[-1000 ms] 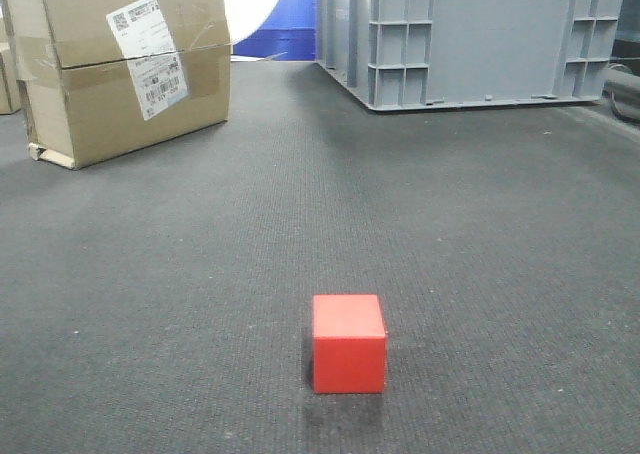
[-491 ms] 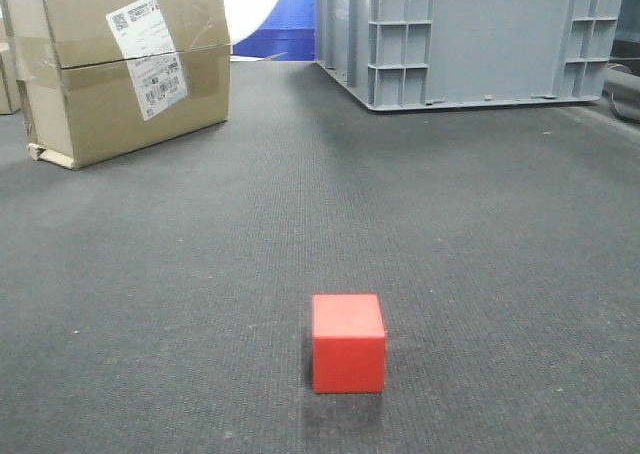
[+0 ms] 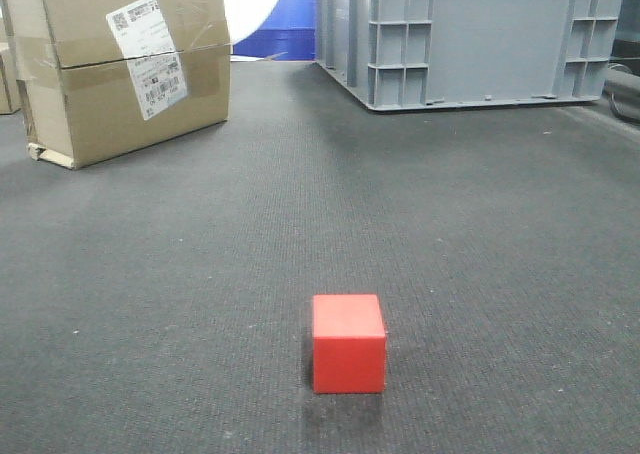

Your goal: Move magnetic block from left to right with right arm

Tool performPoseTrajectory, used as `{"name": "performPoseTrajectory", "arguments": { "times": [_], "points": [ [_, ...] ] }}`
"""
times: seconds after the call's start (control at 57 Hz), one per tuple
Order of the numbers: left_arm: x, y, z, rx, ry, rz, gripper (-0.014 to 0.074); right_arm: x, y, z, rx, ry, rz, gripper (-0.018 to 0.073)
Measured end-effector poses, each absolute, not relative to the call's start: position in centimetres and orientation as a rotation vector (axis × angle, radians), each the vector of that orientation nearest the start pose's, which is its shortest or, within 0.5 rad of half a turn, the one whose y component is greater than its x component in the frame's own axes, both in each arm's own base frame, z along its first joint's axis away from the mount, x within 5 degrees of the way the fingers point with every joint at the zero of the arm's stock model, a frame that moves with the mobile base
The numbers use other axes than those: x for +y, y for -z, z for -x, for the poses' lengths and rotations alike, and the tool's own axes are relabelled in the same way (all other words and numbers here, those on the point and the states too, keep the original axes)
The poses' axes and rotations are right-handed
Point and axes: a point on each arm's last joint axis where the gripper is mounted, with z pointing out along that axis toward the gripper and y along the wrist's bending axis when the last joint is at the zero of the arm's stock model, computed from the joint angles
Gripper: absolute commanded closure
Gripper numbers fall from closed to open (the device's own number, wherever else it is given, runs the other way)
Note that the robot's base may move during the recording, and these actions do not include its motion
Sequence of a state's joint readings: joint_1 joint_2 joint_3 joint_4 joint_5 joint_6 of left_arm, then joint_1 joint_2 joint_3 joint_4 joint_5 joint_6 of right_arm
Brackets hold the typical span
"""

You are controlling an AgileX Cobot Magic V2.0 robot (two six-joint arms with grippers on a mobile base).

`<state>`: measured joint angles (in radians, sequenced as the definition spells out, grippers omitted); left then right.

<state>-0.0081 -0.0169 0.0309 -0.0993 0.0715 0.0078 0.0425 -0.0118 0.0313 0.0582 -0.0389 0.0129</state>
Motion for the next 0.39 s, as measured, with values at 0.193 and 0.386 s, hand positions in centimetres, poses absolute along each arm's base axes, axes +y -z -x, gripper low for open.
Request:
{"name": "performPoseTrajectory", "arguments": {
  "times": [0.193,0.386],
  "points": [
    [-0.11,-19.72,-5.65,1.568,0.084,0.06,0.0722,0.22,-20.68,-5.63,1.465,-0.091,-0.023,0.0525],
    [-0.11,-19.72,-5.65,1.568,0.084,0.06,0.0722,0.22,-20.68,-5.63,1.465,-0.091,-0.023,0.0525]
  ]
}}
